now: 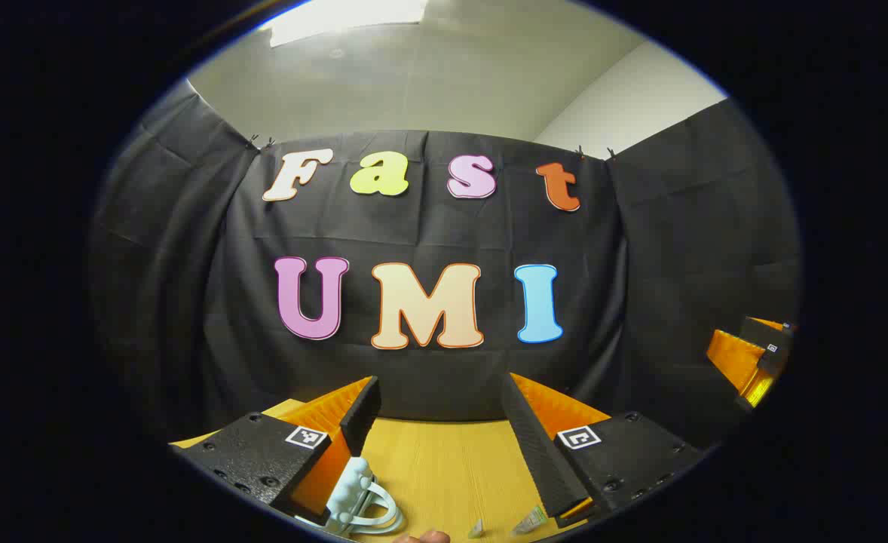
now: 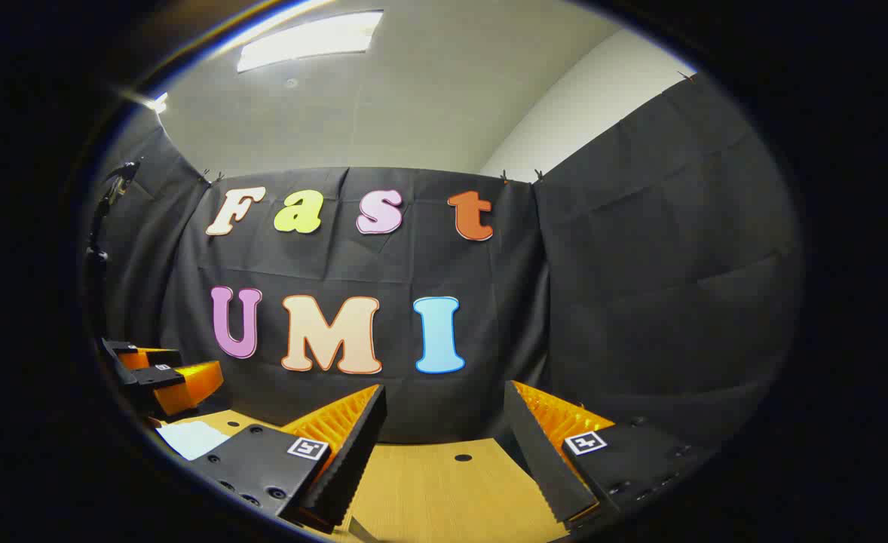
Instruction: First open the suitcase, pack the skin care products into it, and then close the suitcase.
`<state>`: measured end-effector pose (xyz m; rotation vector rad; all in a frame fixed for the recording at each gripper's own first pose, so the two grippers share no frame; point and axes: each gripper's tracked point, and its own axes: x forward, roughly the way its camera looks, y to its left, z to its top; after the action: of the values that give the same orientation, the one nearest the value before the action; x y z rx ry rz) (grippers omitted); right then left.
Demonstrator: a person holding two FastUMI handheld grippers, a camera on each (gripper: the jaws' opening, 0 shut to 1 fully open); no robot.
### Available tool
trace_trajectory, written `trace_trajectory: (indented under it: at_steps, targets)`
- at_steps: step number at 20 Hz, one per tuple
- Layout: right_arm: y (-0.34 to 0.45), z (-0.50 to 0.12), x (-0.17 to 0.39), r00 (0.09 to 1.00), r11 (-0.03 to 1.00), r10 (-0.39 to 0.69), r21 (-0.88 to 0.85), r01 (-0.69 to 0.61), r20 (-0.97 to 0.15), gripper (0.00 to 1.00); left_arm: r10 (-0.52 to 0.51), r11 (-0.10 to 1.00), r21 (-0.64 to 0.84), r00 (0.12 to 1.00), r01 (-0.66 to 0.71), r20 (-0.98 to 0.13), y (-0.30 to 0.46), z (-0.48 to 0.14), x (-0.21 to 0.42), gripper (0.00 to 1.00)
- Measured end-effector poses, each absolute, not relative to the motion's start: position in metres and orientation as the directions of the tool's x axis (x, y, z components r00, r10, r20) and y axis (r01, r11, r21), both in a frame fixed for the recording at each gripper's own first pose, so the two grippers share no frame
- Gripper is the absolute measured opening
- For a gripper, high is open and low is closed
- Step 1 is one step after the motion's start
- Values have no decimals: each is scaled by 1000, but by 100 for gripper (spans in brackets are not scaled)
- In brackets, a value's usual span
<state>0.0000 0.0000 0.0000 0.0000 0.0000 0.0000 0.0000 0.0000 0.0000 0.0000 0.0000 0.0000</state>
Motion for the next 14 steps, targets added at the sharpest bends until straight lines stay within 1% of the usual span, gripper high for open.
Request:
trace_trajectory:
  at_steps: [8,14]
  targets:
    - [4,-11,15,999,999,44,-7,-44,-6,97,33,999,22,999,-33,-11,0,-10,3,94]
    - [3,-32,31,992,992,124,20,-123,-15,97,137,989,56,989,-135,-48,12,-31,0,95]
